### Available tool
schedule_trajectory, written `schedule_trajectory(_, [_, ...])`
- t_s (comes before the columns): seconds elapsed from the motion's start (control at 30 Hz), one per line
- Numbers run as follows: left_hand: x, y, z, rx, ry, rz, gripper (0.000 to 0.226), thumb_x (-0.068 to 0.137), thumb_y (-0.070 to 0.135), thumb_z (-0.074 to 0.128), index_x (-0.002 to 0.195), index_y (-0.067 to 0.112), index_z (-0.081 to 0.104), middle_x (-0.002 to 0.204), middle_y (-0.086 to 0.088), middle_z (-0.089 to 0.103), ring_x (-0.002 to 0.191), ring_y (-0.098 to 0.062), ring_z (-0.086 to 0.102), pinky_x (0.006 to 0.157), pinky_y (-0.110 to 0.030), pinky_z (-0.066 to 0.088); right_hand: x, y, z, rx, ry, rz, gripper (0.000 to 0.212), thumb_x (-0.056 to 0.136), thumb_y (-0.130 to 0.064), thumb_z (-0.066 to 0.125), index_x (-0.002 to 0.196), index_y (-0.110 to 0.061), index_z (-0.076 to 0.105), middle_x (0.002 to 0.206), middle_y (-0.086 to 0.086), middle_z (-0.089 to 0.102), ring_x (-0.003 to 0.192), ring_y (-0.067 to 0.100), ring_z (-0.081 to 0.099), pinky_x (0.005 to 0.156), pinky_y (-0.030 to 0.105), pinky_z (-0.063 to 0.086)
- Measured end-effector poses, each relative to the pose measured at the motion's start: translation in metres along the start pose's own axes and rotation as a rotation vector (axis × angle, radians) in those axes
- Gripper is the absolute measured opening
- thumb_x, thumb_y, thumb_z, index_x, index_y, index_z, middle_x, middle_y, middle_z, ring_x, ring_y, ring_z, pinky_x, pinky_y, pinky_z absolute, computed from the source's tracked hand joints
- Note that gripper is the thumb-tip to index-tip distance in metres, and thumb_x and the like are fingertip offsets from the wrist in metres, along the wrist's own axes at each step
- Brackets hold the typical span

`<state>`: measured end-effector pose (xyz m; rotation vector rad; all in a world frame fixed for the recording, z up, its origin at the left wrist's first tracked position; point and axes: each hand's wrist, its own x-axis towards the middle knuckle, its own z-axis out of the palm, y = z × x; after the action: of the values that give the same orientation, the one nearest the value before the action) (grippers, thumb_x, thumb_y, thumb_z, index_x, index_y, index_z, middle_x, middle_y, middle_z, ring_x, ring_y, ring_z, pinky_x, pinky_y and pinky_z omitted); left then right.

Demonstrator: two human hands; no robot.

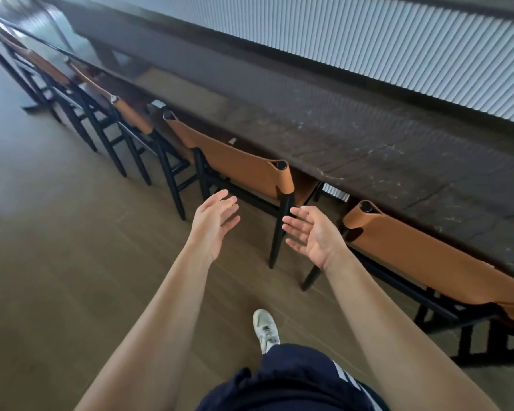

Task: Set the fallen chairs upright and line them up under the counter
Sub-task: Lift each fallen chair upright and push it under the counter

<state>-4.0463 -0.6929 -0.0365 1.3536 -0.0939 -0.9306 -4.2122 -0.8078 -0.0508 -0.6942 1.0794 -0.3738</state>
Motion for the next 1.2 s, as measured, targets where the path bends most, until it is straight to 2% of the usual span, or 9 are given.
schedule_trajectory(0.17, [0.049,0.022,0.006,-0.004,0.056,-0.030,0.042,0.093,0.010,0.060,0.134,0.009,0.050,0.121,-0.010,0.064,0.115,-0.024,0.060,0.097,-0.039,0.051,0.044,-0.026,0.028,0.032,-0.033,0.044,0.033,0.097,-0.034,0.051,0.122,-0.015,0.063,0.113,0.007,0.072,0.107,0.022,0.067,0.093,0.041,0.051])
schedule_trajectory(0.53, [0.146,0.051,0.010,-0.026,0.112,-0.087,0.034,0.094,0.009,0.057,0.127,0.008,0.053,0.118,-0.011,0.064,0.110,-0.023,0.063,0.086,-0.035,0.056,0.111,-0.049,0.079,0.007,0.017,0.191,0.036,0.098,-0.034,0.053,0.123,-0.010,0.060,0.114,0.012,0.070,0.104,0.025,0.067,0.084,0.040,0.053])
schedule_trajectory(0.63, [0.174,0.059,0.005,-0.023,0.116,-0.121,0.035,0.094,0.011,0.057,0.128,0.007,0.052,0.117,-0.011,0.063,0.107,-0.023,0.063,0.080,-0.033,0.056,0.125,-0.053,0.095,0.059,0.051,0.229,0.039,0.098,-0.034,0.053,0.127,-0.009,0.056,0.117,0.014,0.068,0.106,0.027,0.066,0.085,0.041,0.052])
schedule_trajectory(0.73, [0.205,0.069,0.002,-0.015,0.104,-0.168,0.032,0.093,0.013,0.059,0.124,0.008,0.052,0.126,-0.012,0.059,0.111,-0.025,0.060,0.081,-0.034,0.056,0.144,-0.058,0.111,0.152,0.090,0.243,0.043,0.098,-0.034,0.054,0.132,-0.008,0.051,0.120,0.015,0.066,0.108,0.028,0.065,0.087,0.043,0.050])
schedule_trajectory(0.9, [0.266,0.088,-0.003,-0.003,0.074,-0.328,0.030,0.095,0.015,0.059,0.123,0.011,0.051,0.142,-0.016,0.045,0.126,-0.032,0.050,0.086,-0.041,0.054,0.177,-0.062,0.155,0.318,0.244,0.218,0.045,0.096,-0.033,0.055,0.133,-0.008,0.050,0.125,0.016,0.063,0.105,0.027,0.063,0.082,0.041,0.050])
schedule_trajectory(0.97, [0.288,0.097,-0.006,0.022,0.045,-0.369,0.034,0.094,0.016,0.059,0.126,0.012,0.049,0.143,-0.015,0.045,0.126,-0.032,0.049,0.081,-0.041,0.053,0.190,-0.067,0.167,0.385,0.310,0.191,0.039,0.095,-0.031,0.056,0.127,-0.009,0.050,0.121,0.017,0.065,0.106,0.028,0.064,0.080,0.042,0.050])
schedule_trajectory(1.07, [0.315,0.109,-0.012,0.065,-0.002,-0.422,0.040,0.094,0.017,0.060,0.132,0.013,0.047,0.140,-0.015,0.045,0.118,-0.031,0.053,0.079,-0.043,0.053,0.203,-0.073,0.175,0.498,0.408,0.158,0.034,0.095,-0.030,0.055,0.124,-0.013,0.049,0.114,0.016,0.066,0.103,0.029,0.066,0.076,0.041,0.048])
schedule_trajectory(1.13, [0.330,0.114,-0.016,0.088,-0.023,-0.476,0.035,0.094,0.019,0.059,0.127,0.013,0.049,0.133,-0.017,0.048,0.109,-0.030,0.058,0.078,-0.045,0.053,0.210,-0.074,0.179,0.523,0.465,0.155,0.035,0.094,-0.030,0.056,0.123,-0.011,0.049,0.116,0.017,0.066,0.092,0.028,0.068,0.069,0.040,0.049])
schedule_trajectory(1.2, [0.341,0.116,-0.021,0.124,-0.027,-0.538,0.021,0.095,0.019,0.057,0.115,0.012,0.052,0.125,-0.019,0.052,0.110,-0.032,0.058,0.080,-0.048,0.053,0.215,-0.072,0.182,0.539,0.518,0.170,0.036,0.094,-0.029,0.056,0.123,-0.008,0.051,0.114,0.017,0.067,0.087,0.028,0.068,0.065,0.040,0.050])
